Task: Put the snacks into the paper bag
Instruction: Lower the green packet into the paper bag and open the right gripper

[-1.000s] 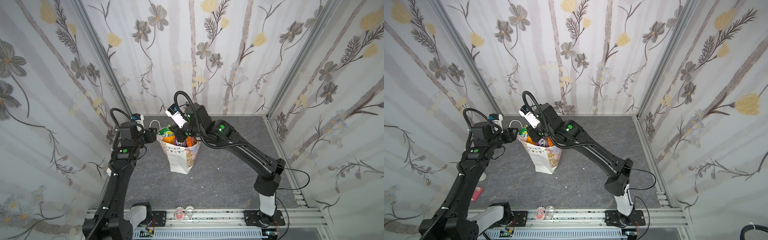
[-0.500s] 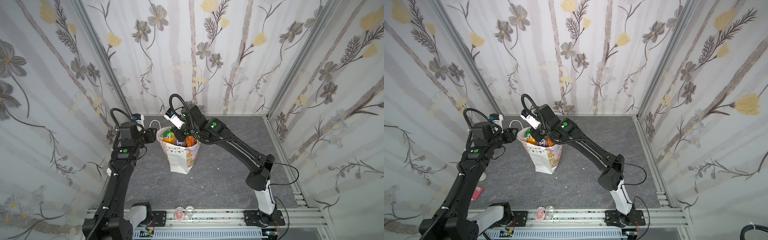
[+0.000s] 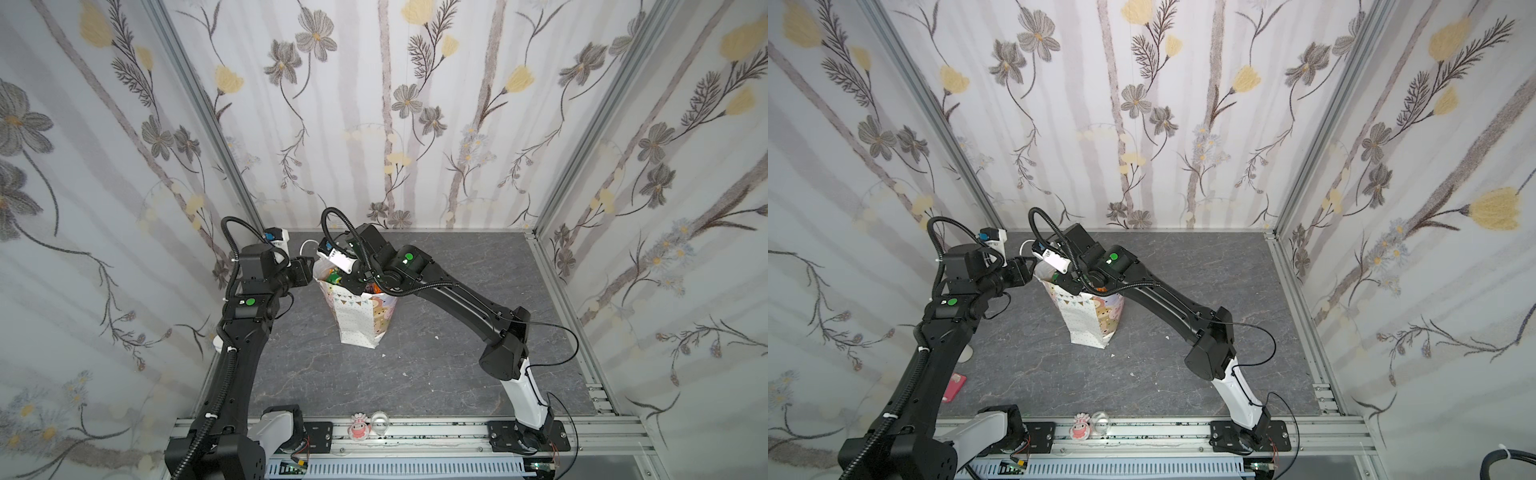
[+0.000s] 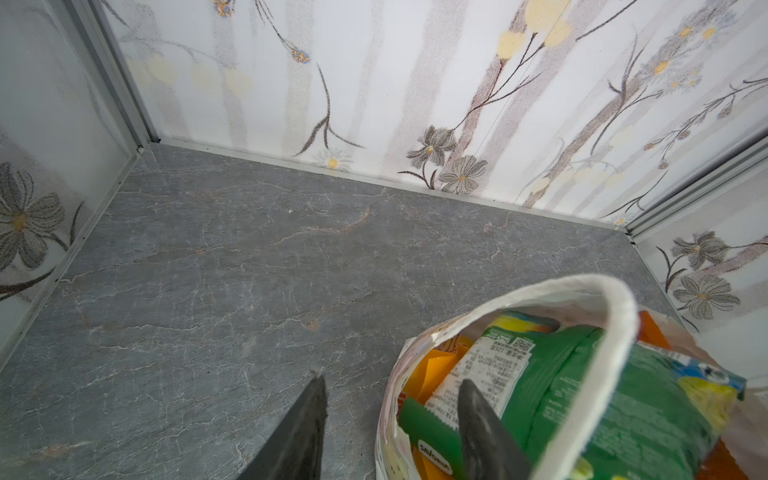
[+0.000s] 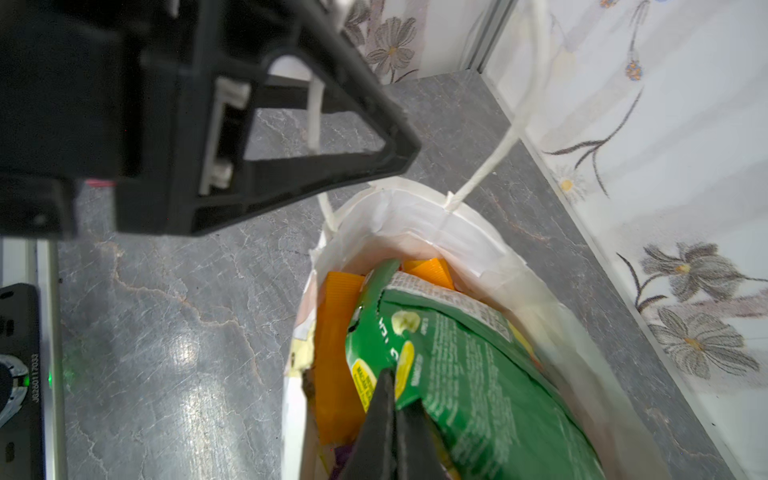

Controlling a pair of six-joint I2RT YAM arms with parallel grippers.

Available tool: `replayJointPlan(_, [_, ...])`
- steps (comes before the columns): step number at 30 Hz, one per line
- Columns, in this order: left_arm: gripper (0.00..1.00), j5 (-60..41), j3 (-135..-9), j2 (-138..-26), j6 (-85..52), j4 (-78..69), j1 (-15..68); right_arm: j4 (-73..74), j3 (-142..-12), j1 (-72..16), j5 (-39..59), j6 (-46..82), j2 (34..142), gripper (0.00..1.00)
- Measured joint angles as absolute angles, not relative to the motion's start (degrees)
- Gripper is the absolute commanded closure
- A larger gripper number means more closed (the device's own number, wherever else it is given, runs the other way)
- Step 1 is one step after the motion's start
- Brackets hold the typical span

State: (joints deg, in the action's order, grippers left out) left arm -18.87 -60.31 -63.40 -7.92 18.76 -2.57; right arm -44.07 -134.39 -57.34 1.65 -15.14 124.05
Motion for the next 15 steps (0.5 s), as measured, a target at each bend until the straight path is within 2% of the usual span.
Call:
replayJointPlan(3, [0.49,-19.11,-60.29,-63.40,-7.92,18.76,-2.57,-44.18,-134.47,-57.87,3.90,-15.81,125.01,0.99])
replayJointPlan(4, [0.49,-19.14,-60.29,-63.40,-7.92,18.76,-2.57,-44.18,-134.47,-57.84,4.51,-15.99,125.23,0.95])
replayJointPlan(8, [0.49,-19.22,-60.23,-63.37,-7.92,18.72,-2.57,-44.16,-134.58,-57.78,5.76,-16.08,125.78,0.53])
replayJointPlan(11, [0.49,-19.31,-60.23,-63.35,-7.92,18.72,-2.57,-44.58,-134.58,-57.67,6.22,-15.27,125.32,0.47])
replayJointPlan(15, [0.49,-19.35,-60.23,-63.35,-7.92,18.72,-2.57,-44.53,-134.58,-56.95,8.75,-12.99,121.73,0.46])
